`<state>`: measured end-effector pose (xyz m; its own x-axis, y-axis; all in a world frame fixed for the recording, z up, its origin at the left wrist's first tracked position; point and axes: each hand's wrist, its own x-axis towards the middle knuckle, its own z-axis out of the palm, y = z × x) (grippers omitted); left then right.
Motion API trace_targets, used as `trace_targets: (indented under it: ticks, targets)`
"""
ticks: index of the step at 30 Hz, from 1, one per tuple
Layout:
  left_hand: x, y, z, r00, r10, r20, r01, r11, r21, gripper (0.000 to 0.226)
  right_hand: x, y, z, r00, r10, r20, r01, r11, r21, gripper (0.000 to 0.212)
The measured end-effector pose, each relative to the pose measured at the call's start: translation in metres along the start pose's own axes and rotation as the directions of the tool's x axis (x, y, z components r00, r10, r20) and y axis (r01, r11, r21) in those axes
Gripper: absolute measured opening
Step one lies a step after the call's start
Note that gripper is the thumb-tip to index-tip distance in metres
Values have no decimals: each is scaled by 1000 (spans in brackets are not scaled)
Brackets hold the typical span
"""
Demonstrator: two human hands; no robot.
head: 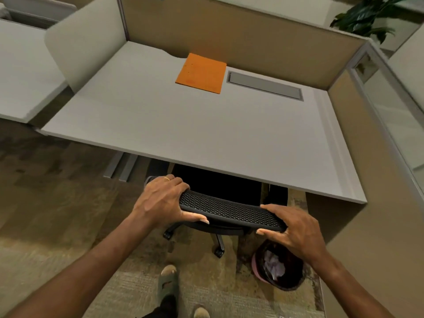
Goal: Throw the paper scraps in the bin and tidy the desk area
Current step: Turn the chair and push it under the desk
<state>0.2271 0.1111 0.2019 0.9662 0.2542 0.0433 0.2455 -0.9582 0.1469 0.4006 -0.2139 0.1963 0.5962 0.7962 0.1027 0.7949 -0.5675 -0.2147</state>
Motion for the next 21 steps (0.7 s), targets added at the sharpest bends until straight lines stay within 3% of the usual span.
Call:
trace_targets:
  ticks: [12,21]
  targets:
    - [23,-14,0,999,54,-3,-54,997,-62,106,12,-10,-3,998,70,3,-70,997,34,71]
    - [23,10,0,1000,10,-15,-11,996,-94,97,14,14,-15,997,47,64,-49,998,37,75]
